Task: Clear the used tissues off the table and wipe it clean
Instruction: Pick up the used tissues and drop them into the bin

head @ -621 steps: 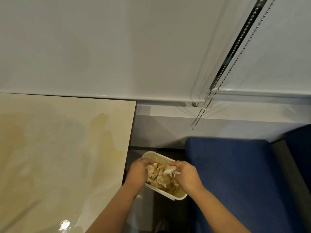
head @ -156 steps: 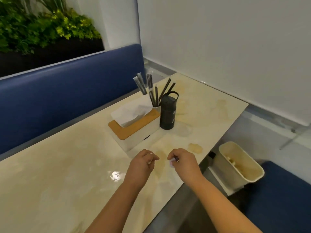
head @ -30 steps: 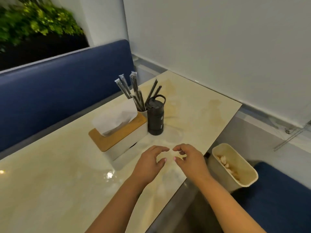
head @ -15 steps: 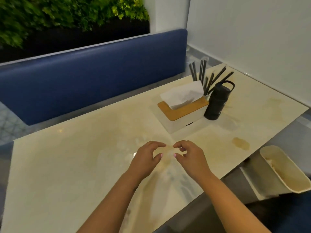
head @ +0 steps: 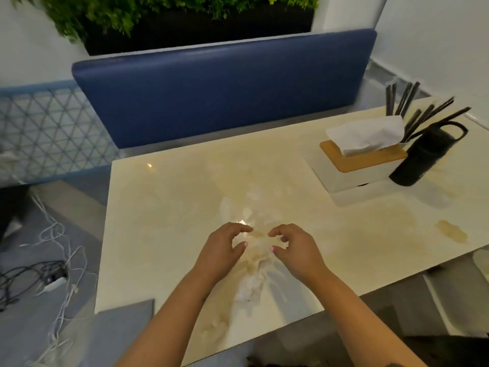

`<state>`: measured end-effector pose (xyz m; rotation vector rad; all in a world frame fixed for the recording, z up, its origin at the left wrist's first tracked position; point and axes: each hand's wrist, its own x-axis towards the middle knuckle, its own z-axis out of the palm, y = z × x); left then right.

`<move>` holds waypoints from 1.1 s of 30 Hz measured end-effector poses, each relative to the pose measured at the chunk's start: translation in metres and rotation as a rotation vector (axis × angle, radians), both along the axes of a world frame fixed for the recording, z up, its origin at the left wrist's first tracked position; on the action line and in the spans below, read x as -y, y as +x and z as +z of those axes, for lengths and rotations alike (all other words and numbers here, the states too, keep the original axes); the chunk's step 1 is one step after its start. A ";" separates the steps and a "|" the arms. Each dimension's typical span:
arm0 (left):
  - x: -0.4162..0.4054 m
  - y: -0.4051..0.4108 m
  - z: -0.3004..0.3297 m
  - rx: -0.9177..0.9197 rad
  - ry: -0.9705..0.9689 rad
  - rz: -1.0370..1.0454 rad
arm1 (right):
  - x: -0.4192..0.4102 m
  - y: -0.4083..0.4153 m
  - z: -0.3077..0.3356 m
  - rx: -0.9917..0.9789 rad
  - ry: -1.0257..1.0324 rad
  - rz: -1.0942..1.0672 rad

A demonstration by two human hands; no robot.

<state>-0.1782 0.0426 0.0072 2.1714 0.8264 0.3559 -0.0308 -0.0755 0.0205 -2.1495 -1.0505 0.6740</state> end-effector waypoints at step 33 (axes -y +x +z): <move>0.027 -0.099 -0.028 -0.252 -0.160 -0.020 | -0.012 -0.056 -0.049 0.067 -0.278 0.318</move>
